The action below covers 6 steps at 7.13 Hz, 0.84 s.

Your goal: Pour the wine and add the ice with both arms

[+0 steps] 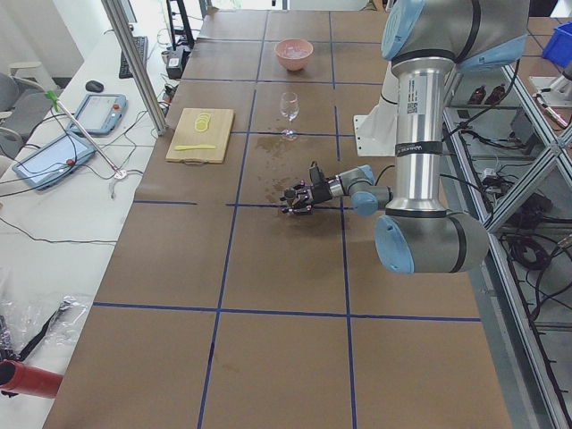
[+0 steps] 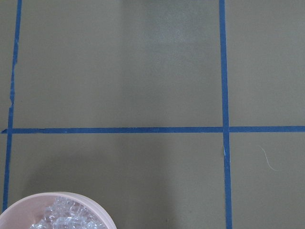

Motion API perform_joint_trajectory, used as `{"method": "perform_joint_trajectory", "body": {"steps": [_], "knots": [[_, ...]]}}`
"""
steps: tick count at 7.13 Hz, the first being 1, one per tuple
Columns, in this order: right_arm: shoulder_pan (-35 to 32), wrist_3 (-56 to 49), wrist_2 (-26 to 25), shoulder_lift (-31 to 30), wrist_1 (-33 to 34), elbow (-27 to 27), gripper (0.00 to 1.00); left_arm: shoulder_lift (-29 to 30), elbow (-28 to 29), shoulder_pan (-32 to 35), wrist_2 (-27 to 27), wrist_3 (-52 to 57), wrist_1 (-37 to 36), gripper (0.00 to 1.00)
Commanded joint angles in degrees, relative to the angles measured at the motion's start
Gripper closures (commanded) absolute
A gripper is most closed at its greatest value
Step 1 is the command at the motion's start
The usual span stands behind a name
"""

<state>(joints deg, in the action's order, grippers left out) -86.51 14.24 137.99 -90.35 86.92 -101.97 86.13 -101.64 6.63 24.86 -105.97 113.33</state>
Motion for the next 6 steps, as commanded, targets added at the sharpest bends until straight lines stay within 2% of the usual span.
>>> {"method": "perform_joint_trajectory", "body": {"steps": [1, 2, 3, 4, 6], "knots": [[0.03, 0.00, 0.00, 0.00, 0.09, 0.02, 0.00, 0.00, 0.21, -0.13, 0.01, -0.02, -0.04, 0.46], [-0.06, 0.00, 0.00, 0.09, 0.09, 0.02, 0.00, 0.00, 0.13, -0.13, 0.01, -0.02, -0.04, 0.59], [-0.06, 0.00, 0.00, 0.00, 0.09, 0.02, 0.00, 0.00, 0.30, -0.22, -0.08, -0.02, -0.04, 0.84], [0.03, 0.00, 0.00, 0.00, 0.09, -0.07, 0.00, 0.00, 0.30, -0.31, -0.08, -0.02, -0.04, 1.00], [-0.06, 0.00, 0.26, 0.09, 0.00, -0.07, 0.00, -0.18, -0.84, -0.13, -0.08, 0.15, -0.03, 1.00]]}}
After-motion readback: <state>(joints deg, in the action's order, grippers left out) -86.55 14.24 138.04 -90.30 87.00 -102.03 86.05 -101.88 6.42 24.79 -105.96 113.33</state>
